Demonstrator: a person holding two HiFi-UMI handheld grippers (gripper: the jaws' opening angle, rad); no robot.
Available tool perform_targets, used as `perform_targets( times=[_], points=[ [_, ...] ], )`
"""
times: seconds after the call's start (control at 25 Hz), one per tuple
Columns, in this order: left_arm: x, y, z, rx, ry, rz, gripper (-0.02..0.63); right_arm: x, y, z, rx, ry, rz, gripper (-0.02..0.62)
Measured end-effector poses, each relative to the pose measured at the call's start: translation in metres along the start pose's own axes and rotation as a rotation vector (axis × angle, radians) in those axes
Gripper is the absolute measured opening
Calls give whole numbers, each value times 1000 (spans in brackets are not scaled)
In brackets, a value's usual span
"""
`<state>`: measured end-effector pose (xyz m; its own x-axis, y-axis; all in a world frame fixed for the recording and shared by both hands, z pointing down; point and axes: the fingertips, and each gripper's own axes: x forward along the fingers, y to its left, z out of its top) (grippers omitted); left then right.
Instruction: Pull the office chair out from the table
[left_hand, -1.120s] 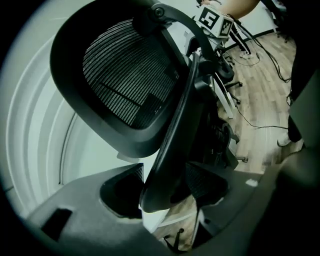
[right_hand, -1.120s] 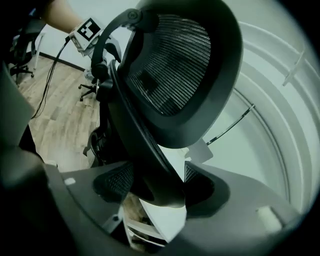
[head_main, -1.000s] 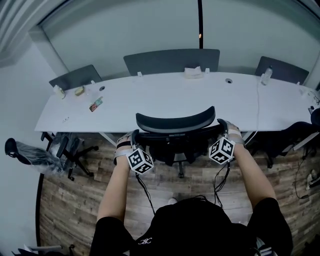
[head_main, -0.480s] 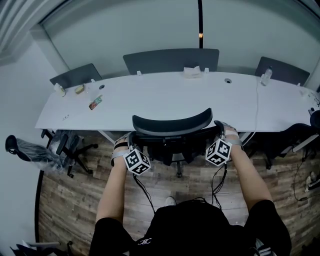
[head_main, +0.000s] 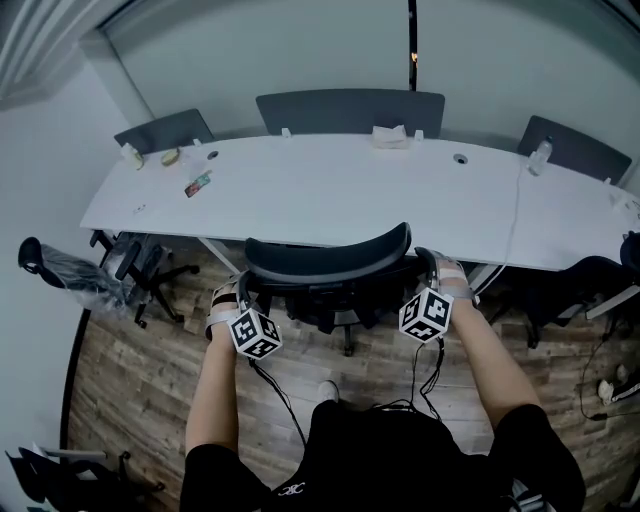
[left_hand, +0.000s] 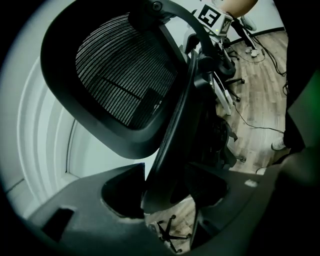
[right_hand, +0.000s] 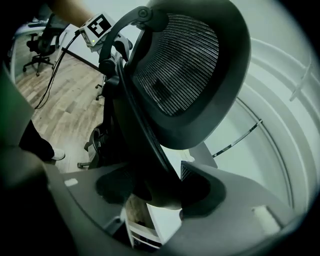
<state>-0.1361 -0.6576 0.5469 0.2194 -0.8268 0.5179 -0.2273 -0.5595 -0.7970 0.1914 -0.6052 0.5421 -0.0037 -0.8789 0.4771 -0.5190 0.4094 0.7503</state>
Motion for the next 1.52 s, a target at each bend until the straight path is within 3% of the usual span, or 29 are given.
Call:
perform_targets(
  times=[0.44,0.8,1.52],
  points=[
    [-54,-33,-13,-62,39,12,245,-41,28,2,-23,-80,49,278],
    [-85,-51,-20,-42,25,9,244,-75,50,-1,0,-19,54,278],
    [-190,-106,-65,10,-76,-16,244,-206,146,12,57,42,-6,278]
  ],
)
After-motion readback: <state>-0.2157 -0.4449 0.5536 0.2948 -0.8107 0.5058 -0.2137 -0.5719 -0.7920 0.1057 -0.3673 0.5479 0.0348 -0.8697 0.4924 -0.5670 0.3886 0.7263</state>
